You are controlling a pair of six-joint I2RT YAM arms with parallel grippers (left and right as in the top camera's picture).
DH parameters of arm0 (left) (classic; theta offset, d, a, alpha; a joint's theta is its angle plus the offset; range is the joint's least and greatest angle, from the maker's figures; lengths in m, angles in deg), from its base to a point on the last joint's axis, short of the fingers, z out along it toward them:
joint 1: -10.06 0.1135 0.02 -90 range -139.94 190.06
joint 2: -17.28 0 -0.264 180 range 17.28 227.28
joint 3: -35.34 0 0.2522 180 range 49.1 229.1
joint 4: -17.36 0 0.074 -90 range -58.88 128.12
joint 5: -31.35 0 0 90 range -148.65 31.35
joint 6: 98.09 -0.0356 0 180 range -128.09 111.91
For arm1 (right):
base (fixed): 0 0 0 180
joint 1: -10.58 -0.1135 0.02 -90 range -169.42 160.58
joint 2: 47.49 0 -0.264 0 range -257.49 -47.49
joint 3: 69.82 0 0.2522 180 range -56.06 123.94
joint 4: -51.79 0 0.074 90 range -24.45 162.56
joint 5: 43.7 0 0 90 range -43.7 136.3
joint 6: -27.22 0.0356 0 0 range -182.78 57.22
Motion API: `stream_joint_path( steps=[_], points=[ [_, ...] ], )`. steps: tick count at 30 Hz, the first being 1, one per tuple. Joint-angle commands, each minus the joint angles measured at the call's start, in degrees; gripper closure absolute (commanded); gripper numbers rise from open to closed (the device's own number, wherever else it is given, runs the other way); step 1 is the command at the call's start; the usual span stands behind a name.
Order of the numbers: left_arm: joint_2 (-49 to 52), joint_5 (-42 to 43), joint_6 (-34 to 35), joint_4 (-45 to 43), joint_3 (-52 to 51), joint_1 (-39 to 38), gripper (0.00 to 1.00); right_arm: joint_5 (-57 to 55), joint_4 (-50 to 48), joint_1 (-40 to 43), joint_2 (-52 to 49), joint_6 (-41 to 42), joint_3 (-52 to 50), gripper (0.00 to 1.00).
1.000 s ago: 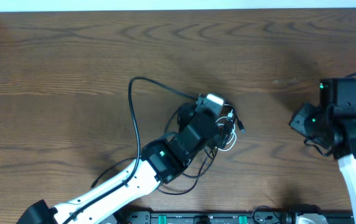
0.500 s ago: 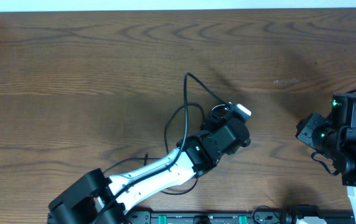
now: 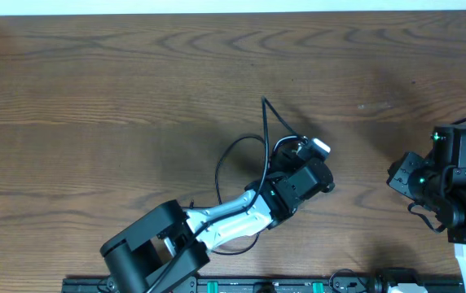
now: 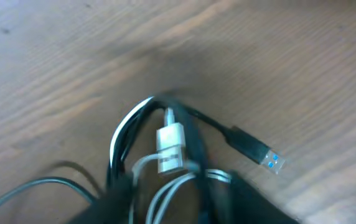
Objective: Untangle cables
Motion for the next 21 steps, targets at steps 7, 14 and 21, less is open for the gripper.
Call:
stream_joint_path(
  steps=[7, 14, 21],
  points=[
    [-0.9, -8.6, -0.1, 0.1, 0.5, 0.8, 0.92, -1.6, 1.2, 0.3, 0.3, -1.4, 0.2, 0.67],
    [-15.3, -1.9, 0.7, 11.6, 0.5, -0.3, 0.93, 1.8, -0.2, 0.3, 0.1, -1.4, -0.2, 0.81],
    [-32.3, 14.0, 2.7, 22.6, 0.5, -0.2, 0.92, 8.6, -1.3, 0.3, -0.2, -1.5, -0.9, 0.86]
  ],
)
